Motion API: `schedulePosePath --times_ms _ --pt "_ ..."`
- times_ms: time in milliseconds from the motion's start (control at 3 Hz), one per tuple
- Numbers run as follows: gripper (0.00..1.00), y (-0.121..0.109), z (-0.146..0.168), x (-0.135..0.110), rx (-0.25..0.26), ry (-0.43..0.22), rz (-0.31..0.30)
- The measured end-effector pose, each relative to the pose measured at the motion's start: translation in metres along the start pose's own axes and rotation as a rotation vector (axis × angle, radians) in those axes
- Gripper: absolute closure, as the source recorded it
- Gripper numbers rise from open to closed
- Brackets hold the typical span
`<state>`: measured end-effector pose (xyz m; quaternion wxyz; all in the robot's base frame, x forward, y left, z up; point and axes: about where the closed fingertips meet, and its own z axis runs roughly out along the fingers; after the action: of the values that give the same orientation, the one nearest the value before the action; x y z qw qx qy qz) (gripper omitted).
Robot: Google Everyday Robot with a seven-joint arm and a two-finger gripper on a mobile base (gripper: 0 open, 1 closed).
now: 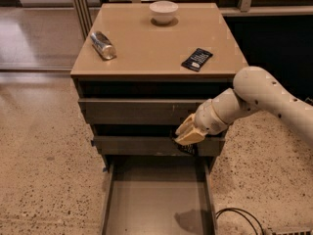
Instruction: Pick rxbar chocolate from bottom drawer and place on counter
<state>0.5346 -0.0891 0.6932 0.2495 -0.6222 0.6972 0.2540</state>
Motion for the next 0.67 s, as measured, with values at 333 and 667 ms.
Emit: schedulePosePath --times_ms 333,667 --pt "1.00 -0.003 -0.026 -0.031 0.040 0.013 -0.070" --pt "1.00 -0.004 -0.082 -0.099 0.086 0.019 -0.192"
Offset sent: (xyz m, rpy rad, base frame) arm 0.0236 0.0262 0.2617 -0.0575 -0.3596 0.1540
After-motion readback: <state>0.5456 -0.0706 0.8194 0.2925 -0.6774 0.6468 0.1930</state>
